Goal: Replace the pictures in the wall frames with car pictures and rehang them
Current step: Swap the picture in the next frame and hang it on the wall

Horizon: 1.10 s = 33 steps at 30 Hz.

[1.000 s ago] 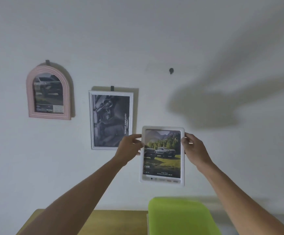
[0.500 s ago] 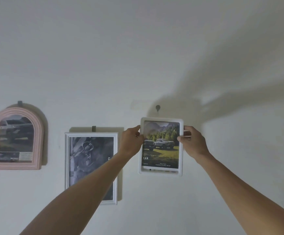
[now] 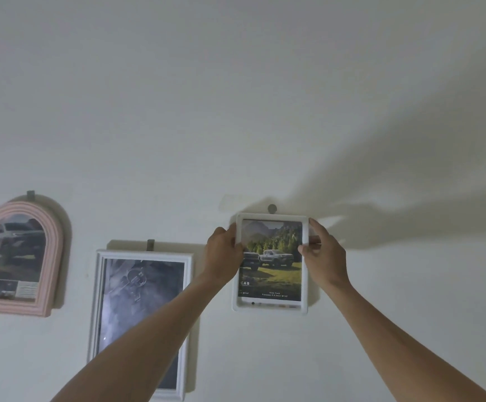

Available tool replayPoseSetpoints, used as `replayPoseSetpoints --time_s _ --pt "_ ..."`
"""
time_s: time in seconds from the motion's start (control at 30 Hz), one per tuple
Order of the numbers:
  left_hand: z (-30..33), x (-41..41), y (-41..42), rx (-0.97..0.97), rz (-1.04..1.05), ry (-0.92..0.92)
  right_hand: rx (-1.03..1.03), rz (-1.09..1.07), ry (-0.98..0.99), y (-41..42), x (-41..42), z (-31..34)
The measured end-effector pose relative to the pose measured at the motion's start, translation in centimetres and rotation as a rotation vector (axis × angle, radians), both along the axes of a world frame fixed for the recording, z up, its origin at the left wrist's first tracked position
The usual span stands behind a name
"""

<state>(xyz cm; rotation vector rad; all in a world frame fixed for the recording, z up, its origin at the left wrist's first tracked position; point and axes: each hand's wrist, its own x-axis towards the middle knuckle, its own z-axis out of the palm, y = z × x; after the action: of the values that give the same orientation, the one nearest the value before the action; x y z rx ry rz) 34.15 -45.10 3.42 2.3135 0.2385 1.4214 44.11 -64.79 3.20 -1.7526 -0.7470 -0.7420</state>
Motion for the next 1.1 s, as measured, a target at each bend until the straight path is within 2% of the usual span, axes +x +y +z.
replayPoseSetpoints --time_s 0.4,0.53,1.1 --pt "-0.8 0.6 0.4 0.063 0.067 -0.037 -0.100 -0.175 -0.167 1.0 0.9 -1.0" --pt "-1.0 0.0 0.7 0.062 0.047 -0.053 -0.081 -0.133 -0.092 0.9 0.9 -1.1" --pt "-0.8 -0.4 0.9 0.002 0.024 -0.058 -0.041 -0.073 -0.033 0.1 0.6 -1.7"
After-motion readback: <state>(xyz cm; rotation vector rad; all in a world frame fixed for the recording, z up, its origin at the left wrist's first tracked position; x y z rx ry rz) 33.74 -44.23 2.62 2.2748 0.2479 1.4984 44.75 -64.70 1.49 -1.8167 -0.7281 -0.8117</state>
